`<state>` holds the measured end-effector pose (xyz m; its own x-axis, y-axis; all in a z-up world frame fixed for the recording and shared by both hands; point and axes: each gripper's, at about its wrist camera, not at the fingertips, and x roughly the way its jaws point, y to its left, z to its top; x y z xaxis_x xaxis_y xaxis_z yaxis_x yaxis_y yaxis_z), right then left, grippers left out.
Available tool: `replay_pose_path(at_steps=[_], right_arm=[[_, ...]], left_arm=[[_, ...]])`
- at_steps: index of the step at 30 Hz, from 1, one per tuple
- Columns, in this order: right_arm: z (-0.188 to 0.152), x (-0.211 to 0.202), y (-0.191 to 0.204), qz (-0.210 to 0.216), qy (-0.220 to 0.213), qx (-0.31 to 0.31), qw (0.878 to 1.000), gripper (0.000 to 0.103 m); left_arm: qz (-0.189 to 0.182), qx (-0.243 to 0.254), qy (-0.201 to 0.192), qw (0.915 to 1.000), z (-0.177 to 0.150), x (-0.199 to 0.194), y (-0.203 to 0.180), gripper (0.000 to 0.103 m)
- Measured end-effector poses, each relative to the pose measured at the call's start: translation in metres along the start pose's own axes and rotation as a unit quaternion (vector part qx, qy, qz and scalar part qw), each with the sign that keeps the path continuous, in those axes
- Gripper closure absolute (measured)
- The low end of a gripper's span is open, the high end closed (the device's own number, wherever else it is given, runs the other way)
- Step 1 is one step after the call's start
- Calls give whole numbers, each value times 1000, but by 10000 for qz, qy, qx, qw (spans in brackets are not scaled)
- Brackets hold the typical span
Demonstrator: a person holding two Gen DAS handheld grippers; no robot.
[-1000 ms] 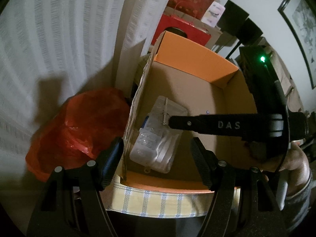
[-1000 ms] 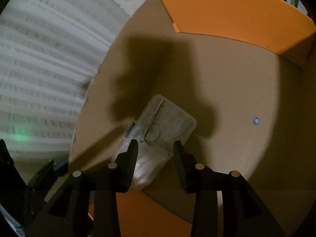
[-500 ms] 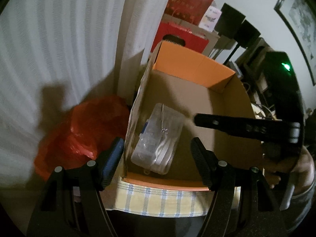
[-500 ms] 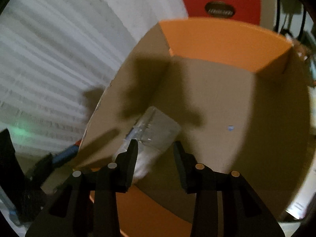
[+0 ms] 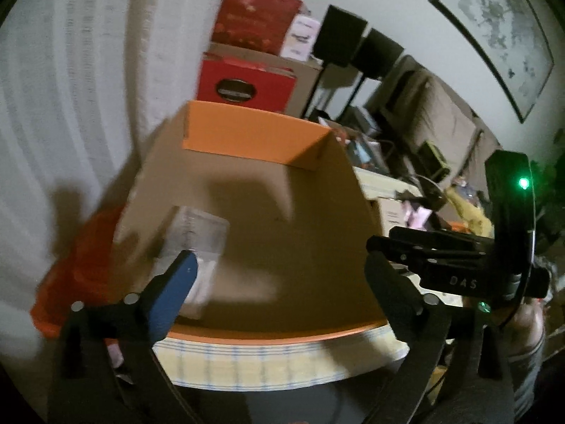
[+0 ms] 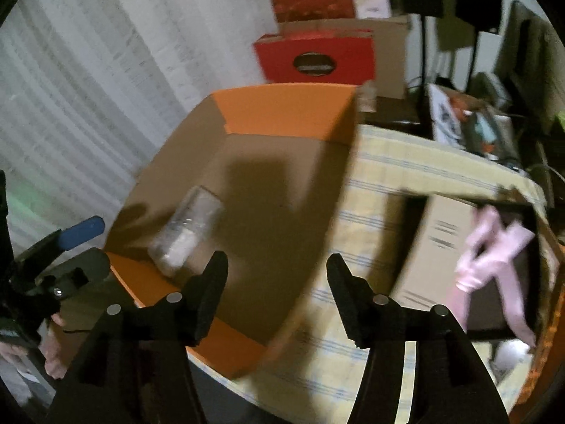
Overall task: Organize objects
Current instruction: 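Move the left gripper to the white CHANEL perfume box and grasp it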
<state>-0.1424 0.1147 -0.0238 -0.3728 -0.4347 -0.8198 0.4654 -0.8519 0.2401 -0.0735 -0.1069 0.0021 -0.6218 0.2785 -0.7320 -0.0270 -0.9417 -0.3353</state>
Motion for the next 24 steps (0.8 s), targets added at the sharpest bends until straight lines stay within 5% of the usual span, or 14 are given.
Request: replay_pose_path(at_steps=[10,24], right_arm=[[-23,-50,-62,-627,-397,344,9967,41],[-52,-96,-121,-1056,-735,779,9886,41]], left_arm=[[-316,201,300,9988,-2,27,-53,5],[11,1348,534,9894,5,78,-163,0]])
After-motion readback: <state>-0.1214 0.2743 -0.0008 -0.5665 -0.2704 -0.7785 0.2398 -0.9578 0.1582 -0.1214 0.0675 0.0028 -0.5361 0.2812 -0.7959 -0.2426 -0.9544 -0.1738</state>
